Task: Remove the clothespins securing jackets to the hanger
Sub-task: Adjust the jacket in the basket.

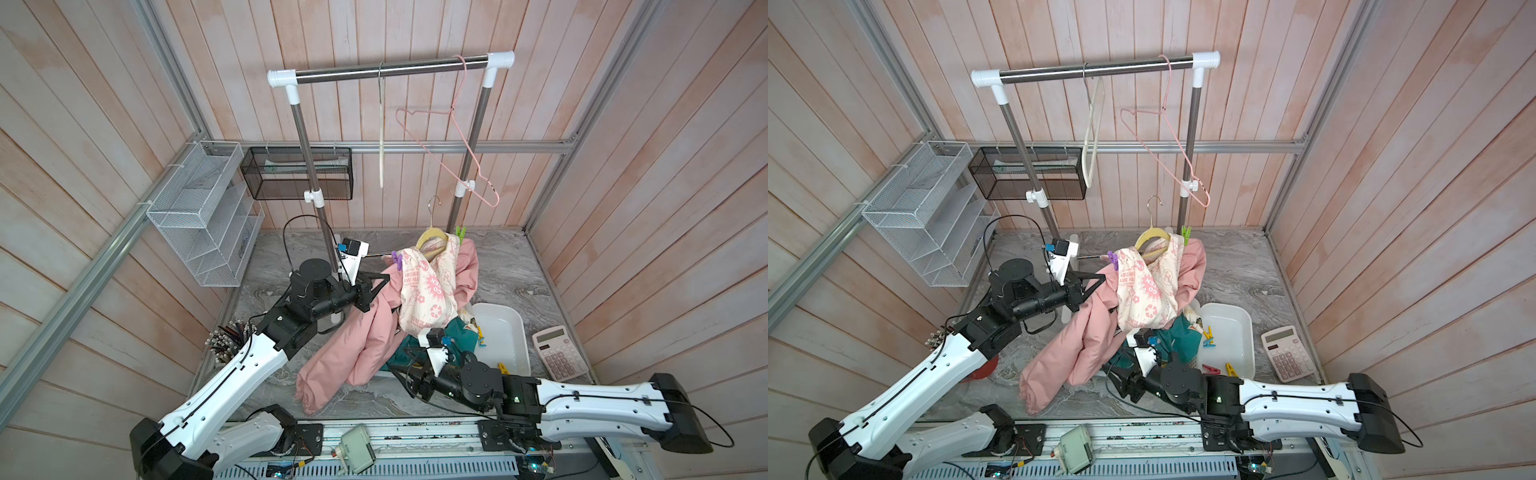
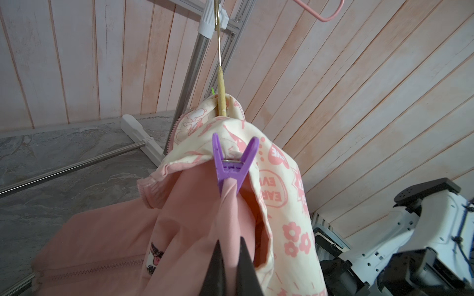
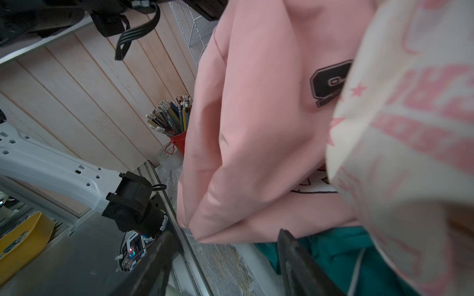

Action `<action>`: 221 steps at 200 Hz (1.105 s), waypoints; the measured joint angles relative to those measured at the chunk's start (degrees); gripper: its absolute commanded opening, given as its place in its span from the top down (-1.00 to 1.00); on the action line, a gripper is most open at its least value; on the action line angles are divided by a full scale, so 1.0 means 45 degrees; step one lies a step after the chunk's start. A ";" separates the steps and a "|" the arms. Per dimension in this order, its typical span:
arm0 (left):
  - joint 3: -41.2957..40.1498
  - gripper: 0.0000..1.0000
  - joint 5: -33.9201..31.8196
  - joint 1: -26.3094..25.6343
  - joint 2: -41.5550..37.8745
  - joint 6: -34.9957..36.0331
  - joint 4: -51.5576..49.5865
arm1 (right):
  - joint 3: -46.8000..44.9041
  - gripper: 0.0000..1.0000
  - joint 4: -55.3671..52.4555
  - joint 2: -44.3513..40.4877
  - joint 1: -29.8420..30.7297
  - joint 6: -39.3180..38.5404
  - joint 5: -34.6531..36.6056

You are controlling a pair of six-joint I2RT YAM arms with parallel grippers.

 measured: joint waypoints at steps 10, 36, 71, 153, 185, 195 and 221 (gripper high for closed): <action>0.0000 1.00 -0.0180 -0.0117 0.0000 0.0049 0.0010 | 0.0491 -0.40 0.0393 0.0937 0.0068 0.0277 0.0102; 0.0000 1.00 -0.0602 -0.0398 0.0000 0.0078 0.0010 | 0.1307 -0.45 0.1588 0.2764 0.0078 0.1064 0.0350; 0.0277 1.00 -0.1146 -0.0894 0.0306 0.0087 -0.0029 | 0.1695 -0.51 0.2346 0.4337 0.0078 0.1957 0.0393; 0.0403 1.00 -0.2331 -0.1987 0.0967 -0.0860 0.0593 | 0.1957 -0.47 0.2492 0.5829 -0.1540 0.5027 -0.0291; 0.0403 1.00 -0.2895 -0.2705 0.1030 -0.1161 0.0889 | 0.1928 -0.33 0.2739 0.6431 -0.1928 0.5629 -0.0656; 0.0403 1.00 -0.2943 -0.2798 0.1044 -0.1224 0.0923 | 0.1923 -0.17 0.2885 0.6436 -0.1928 0.5697 -0.0704; 0.0403 1.00 -0.3075 -0.2827 0.1054 -0.1452 0.1054 | 0.1836 0.55 0.3269 0.6426 -0.1943 0.5804 -0.0792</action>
